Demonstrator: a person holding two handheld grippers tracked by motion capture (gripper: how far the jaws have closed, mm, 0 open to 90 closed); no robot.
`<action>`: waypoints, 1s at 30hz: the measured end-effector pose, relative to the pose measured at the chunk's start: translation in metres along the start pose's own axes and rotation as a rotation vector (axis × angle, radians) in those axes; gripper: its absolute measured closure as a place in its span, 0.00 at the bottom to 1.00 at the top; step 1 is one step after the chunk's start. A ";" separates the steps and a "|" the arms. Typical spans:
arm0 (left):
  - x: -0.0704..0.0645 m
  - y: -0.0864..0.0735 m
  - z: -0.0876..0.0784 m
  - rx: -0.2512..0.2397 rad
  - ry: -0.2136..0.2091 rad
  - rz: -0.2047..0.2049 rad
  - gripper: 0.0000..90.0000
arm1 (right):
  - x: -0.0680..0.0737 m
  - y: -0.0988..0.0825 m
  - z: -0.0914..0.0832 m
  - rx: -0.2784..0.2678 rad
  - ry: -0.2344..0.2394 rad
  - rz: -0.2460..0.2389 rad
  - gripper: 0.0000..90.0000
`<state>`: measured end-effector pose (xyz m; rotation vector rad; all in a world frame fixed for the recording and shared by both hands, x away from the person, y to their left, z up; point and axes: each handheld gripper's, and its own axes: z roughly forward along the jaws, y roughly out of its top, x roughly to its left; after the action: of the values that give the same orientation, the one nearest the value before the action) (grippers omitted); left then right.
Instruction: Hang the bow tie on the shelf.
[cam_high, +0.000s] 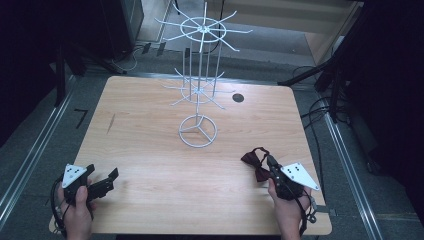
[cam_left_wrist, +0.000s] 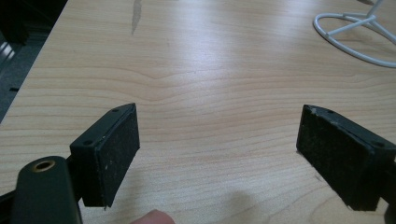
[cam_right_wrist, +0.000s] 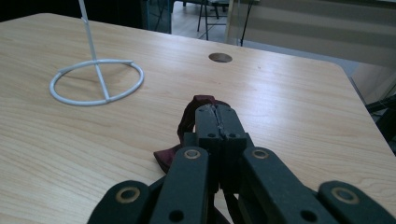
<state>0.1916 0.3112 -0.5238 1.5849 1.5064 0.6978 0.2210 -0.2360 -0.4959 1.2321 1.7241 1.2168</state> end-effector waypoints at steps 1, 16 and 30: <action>0.000 0.000 0.000 0.000 0.000 0.000 0.15 | 0.001 0.001 0.000 -0.004 0.003 -0.001 1.00; -0.001 0.000 0.000 0.003 -0.001 0.006 0.16 | 0.009 0.013 -0.001 -0.045 0.036 0.009 1.00; -0.001 0.000 0.001 0.004 -0.002 0.008 0.16 | 0.019 0.026 0.001 -0.064 0.058 -0.009 1.00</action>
<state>0.1924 0.3105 -0.5238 1.5948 1.5018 0.6978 0.2242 -0.2149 -0.4715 1.1604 1.7168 1.3038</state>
